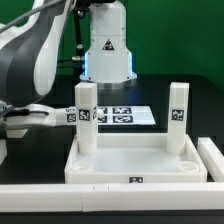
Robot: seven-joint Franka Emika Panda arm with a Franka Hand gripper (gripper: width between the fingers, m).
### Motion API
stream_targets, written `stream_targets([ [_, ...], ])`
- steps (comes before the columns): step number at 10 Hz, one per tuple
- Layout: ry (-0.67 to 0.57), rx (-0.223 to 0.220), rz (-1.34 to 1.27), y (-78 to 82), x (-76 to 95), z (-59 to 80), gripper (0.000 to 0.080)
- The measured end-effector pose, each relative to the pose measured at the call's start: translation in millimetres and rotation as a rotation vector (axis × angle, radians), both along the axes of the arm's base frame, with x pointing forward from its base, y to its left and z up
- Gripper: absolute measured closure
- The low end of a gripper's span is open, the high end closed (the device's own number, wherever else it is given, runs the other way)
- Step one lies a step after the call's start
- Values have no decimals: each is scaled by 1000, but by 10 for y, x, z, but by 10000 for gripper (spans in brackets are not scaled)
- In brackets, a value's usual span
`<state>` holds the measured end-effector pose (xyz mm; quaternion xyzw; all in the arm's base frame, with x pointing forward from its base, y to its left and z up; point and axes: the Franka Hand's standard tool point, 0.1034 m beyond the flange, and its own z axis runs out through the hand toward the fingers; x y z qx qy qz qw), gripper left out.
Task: Assemble desk
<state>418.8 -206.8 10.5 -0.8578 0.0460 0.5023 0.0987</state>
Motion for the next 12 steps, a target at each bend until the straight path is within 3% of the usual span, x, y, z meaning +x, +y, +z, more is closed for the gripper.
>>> stream_targets([
  [2,9,2,-1,7,-34,-26,151],
  [4,10,2,-1,6,-37,-28,374],
  [5,10,2,-1,6,-37,-28,374],
  [6,10,2,-1,6,-37,-28,515],
  [7,10,3,-1,5,-37,-27,515],
  [8,-2,31,13,-26,4,59,515],
  [10,3,68,5,9,142,533,515],
  [12,-133,54,44,141,470,847,515],
])
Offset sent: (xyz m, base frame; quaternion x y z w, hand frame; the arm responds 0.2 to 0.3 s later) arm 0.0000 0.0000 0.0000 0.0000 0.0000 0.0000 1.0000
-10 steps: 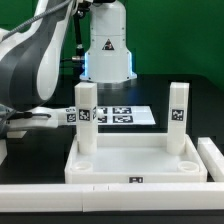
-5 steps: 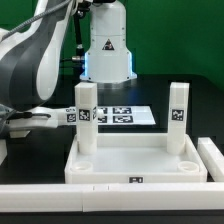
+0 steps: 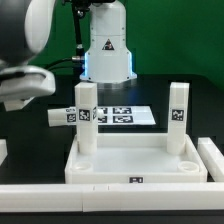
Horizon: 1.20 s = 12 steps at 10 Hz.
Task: Assemble desk
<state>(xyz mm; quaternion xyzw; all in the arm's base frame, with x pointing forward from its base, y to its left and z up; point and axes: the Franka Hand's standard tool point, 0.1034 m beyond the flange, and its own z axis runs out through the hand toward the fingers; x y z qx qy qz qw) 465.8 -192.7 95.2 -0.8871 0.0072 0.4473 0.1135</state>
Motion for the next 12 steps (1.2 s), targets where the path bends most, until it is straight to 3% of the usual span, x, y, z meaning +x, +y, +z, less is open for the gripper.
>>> stream_targets([
  [3,-227,-36,-27,-31,81,-11,515],
  [4,-284,-38,-37,22,138,72,515],
  [6,-424,1,-58,251,543,577,515],
  [7,-456,-1,-18,301,674,712,514],
  [8,-555,-9,5,314,828,727,514],
  [10,-643,-27,-26,280,758,720,514],
  [12,-770,-47,-61,359,936,826,514],
])
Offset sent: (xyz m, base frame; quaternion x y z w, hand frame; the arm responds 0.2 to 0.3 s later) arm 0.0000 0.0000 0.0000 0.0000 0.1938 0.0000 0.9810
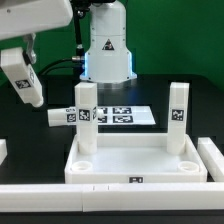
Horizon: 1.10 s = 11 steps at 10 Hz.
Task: Assemble desk
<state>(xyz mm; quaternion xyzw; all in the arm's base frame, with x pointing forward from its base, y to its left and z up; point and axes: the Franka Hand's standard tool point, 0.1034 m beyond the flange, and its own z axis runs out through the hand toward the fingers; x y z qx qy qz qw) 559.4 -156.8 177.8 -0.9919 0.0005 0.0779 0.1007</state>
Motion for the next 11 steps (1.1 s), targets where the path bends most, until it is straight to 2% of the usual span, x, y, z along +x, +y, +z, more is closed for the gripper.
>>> stream_targets([
  [1,-22,5,5,155,87,119,514],
  [2,-142,-22,17,341,342,256,514],
  [4,-339,-65,-27,703,543,484,514],
  [5,-453,-111,-20,880,473,448,514],
  [6,-513,-128,-9,879,394,395,514],
  [7,-570,-155,-23,787,411,400,514],
  [8,-590,-169,-22,769,411,395,514],
  [9,-590,-164,-64,837,414,387,514],
  [10,-578,-134,-114,1104,425,369,514],
  [11,-562,-109,-129,1371,439,292,514],
])
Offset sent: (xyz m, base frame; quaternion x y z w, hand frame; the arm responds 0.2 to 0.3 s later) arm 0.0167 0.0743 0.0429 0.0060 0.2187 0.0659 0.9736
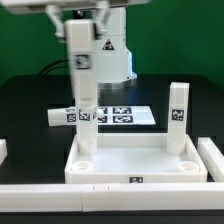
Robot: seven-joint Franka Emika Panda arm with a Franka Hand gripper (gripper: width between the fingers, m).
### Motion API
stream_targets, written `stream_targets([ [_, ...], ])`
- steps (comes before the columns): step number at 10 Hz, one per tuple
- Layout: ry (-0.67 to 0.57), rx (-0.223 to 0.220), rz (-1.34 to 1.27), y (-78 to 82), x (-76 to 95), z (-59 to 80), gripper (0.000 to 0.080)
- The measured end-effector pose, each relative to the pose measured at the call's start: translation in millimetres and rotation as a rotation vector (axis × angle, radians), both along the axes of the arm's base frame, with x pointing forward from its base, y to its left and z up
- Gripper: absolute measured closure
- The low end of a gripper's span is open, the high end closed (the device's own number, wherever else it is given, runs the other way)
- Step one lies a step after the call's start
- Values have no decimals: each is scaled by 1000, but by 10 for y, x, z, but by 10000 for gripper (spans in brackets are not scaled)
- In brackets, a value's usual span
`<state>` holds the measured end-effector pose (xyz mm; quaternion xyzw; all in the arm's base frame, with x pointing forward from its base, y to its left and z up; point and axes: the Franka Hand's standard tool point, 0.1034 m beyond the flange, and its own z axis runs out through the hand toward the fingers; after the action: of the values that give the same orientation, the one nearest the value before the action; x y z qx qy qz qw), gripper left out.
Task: Assemble desk
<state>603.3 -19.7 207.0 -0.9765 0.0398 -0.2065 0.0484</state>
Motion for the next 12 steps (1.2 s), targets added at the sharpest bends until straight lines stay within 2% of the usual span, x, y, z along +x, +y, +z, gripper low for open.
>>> stream_targets([
  [1,-6,30,-73,248,53,-106,514],
  [2,-12,39,-105,610,85,-296,514],
  [3,4,21,-80,779,56,-380,514],
  [4,-5,13,-84,671,76,-336,514],
  [5,-5,12,-88,643,76,-342,514],
  [7,-3,12,-84,667,70,-357,514],
  [8,-47,-11,-64,730,110,-372,514],
  [10,-109,-36,-40,895,160,-518,514],
  [12,-110,-38,-37,901,158,-548,514],
])
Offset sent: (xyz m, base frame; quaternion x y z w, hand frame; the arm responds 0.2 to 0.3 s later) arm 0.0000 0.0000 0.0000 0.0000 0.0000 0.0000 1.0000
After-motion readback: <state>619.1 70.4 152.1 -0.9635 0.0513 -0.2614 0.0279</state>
